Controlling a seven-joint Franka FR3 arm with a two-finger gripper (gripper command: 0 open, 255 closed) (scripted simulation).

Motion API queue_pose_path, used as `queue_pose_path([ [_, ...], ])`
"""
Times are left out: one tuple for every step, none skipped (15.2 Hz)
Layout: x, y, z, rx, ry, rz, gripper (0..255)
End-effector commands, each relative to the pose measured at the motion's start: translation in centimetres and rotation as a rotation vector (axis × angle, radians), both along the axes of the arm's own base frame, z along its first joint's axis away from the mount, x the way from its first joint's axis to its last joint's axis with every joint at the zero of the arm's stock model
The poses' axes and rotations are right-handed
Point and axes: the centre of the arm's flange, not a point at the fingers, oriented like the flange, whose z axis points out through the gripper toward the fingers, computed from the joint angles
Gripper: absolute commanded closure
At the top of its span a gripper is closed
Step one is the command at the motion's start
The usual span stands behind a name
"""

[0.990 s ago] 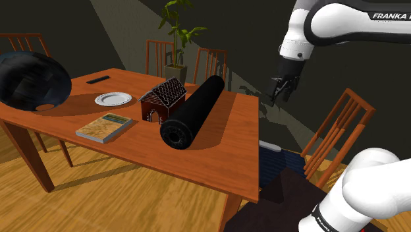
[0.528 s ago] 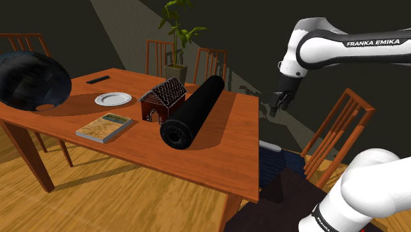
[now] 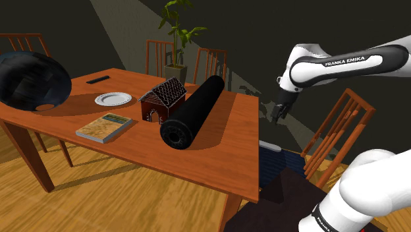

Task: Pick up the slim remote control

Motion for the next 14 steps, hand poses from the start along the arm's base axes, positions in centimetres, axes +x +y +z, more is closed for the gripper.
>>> queue_pose_path([
  [0.4, -1.9, -2.0, 0.0, -0.001, 0.019, 0],
  [0.6, -2.8, -2.9, 0.001, -0.001, 0.027, 0],
  [0.8, -3.7, -3.9, 0.002, 0.0, 0.036, 0],
  [1.1, -4.6, -4.8, 0.003, 0.0, 0.044, 0],
  [1.3, -5.5, -5.7, 0.003, 0.0, 0.053, 0],
  [1.6, -6.4, -6.7, 0.004, 0.0, 0.062, 0],
  [1.9, -7.3, -7.6, 0.005, 0.001, 0.07, 0],
  [2.2, -8.2, -8.5, 0.005, 0.001, 0.079, 0],
  [2.5, -9.1, -9.5, 0.006, 0.001, 0.087, 0],
  [2.7, -10.0, -10.4, 0.007, 0.001, 0.096, 0],
  [3.0, -10.9, -11.3, 0.008, 0.001, 0.105, 0],
  [3.4, -11.8, -12.3, 0.008, 0.002, 0.113, 0],
  [3.7, -12.7, -13.2, 0.009, 0.002, 0.122, 0],
  [4.0, -13.6, -14.2, 0.01, 0.002, 0.13, 0],
])
